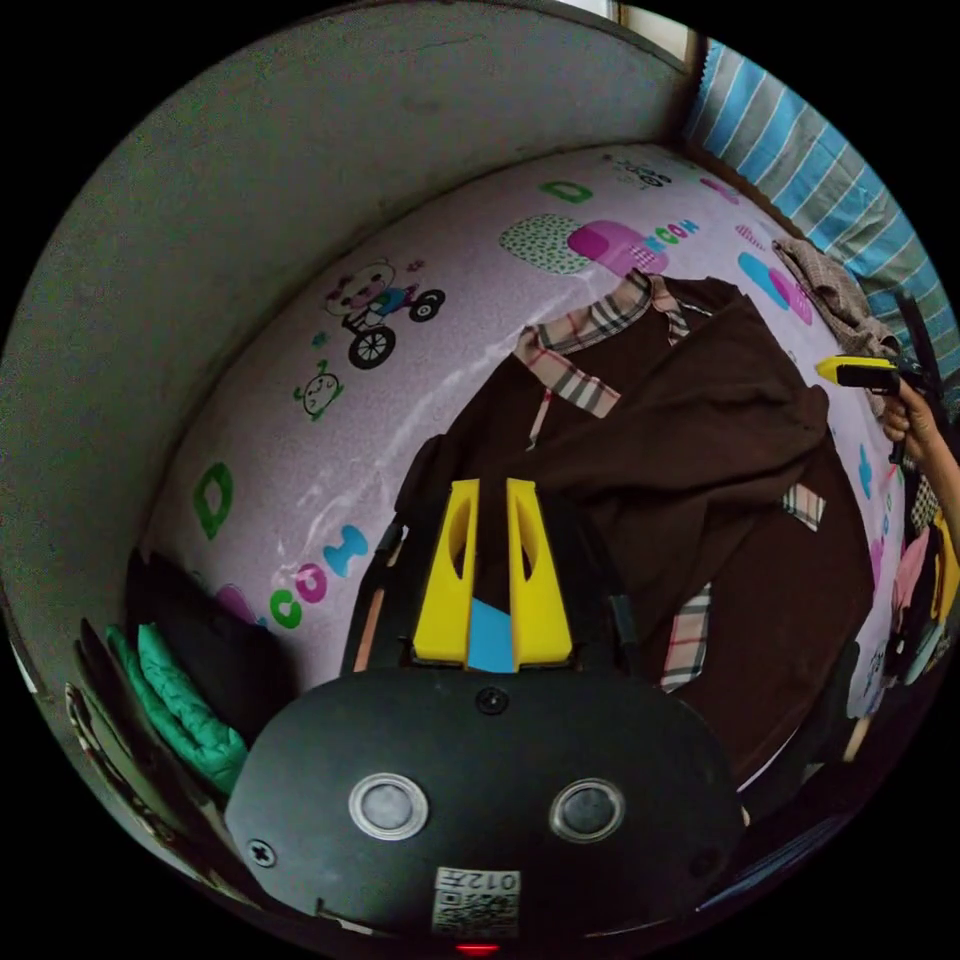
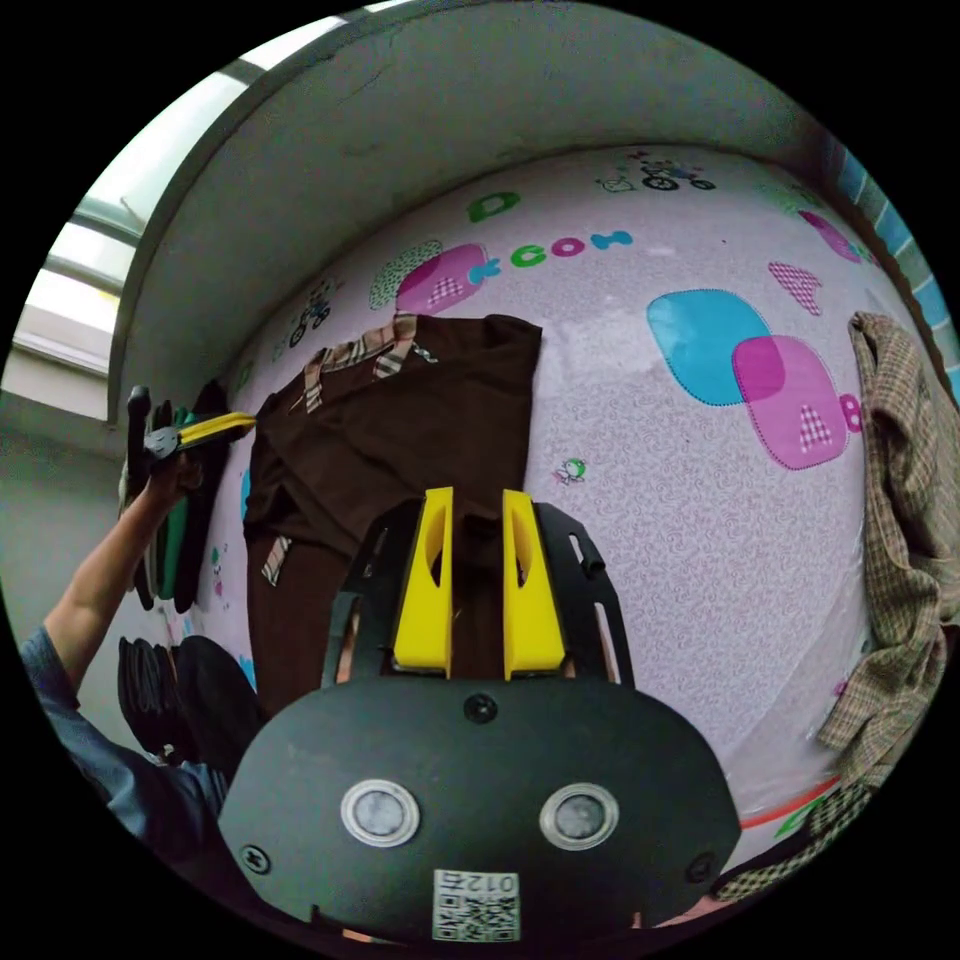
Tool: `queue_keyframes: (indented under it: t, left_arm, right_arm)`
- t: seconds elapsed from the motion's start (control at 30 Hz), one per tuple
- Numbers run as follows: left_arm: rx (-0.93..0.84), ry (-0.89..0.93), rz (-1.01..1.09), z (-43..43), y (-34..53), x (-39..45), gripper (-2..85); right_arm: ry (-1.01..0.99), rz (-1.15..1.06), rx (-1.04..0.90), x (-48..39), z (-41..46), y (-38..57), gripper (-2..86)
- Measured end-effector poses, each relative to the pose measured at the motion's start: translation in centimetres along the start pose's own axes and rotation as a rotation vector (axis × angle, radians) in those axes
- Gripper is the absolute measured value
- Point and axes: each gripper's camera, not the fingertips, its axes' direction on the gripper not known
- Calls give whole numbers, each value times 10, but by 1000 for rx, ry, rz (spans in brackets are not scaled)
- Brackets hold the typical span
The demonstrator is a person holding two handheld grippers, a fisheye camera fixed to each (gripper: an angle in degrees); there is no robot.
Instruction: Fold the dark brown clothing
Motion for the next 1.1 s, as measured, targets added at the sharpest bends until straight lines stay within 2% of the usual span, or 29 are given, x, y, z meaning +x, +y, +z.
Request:
queue_keyframes:
  t: [0.1,0.27,0.43,0.53,0.77,0.93,1.1]
  left_arm:
    - [22,23,65,2,-16,21,32]
    - [-34,-76,210,22,-39,64,36]
    - [-75,-127,198,38,-41,71,24]
    - [-93,-125,180,44,-39,71,8]
    - [19,-32,97,19,-33,50,-1]
    - [55,-9,-27,16,-28,24,-2]
    - [73,-87,-125,22,-16,16,-2]
  right_arm:
    - [-18,-49,-11,-11,2,-10,76]
    - [48,-223,-88,-49,22,-20,80]
    - [217,-402,-150,-87,47,-17,73]
    - [237,-449,-137,-102,48,-12,28]
    - [261,-464,-45,-121,18,-12,-6]
    - [249,-350,64,-118,1,-37,-2]
    - [336,-256,-4,-116,31,-56,28]
